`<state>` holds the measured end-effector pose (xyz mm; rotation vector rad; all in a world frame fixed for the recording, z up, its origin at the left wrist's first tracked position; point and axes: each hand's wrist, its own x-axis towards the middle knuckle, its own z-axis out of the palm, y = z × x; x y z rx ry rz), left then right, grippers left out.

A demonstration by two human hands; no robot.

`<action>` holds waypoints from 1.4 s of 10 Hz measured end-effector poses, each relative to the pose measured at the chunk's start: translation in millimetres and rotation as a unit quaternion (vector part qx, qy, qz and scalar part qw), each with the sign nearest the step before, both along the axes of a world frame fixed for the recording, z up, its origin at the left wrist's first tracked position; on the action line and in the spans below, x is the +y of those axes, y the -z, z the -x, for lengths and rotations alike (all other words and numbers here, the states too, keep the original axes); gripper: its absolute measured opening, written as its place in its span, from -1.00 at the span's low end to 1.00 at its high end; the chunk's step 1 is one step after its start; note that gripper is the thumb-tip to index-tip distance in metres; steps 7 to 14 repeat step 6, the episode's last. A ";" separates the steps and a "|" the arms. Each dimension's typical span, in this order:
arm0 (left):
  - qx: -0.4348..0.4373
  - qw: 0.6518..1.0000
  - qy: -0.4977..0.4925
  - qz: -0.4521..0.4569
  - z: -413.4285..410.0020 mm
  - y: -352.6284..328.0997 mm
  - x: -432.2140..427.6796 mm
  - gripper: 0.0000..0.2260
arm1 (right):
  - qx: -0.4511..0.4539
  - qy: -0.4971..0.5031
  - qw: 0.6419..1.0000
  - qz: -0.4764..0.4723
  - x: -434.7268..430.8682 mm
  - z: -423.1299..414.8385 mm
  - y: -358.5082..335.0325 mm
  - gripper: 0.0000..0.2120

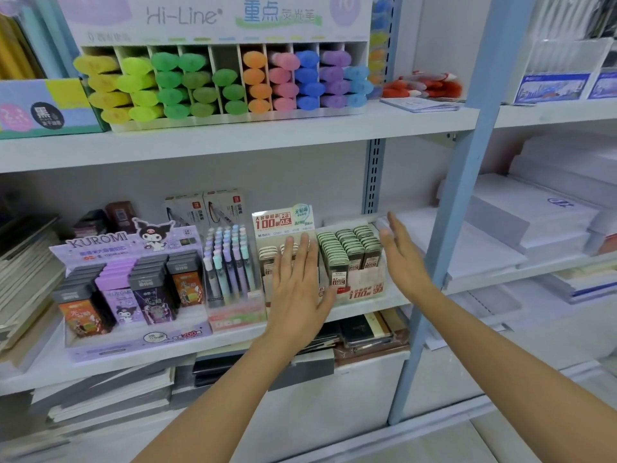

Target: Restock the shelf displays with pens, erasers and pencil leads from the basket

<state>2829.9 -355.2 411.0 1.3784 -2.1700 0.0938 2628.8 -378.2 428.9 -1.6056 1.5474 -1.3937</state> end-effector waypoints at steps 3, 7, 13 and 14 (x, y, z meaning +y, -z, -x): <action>-0.012 0.999 -0.003 -0.047 18.5 18.1 -18.5 -0.26 | 0.049 -0.053 0.997 -0.011 -13.2 -1.6 13.0 -0.52; -0.057 0.998 -0.010 -0.035 16.8 10.5 -16.7 -0.30 | 0.198 -0.060 0.978 0.020 -18.6 -13.5 -3.2 -0.55; -0.057 0.998 -0.010 -0.035 16.8 10.5 -16.7 -0.30 | 0.198 -0.060 0.978 0.020 -18.6 -13.5 -3.2 -0.55; -0.057 0.998 -0.010 -0.035 16.8 10.5 -16.7 -0.30 | 0.198 -0.060 0.978 0.020 -18.6 -13.5 -3.2 -0.55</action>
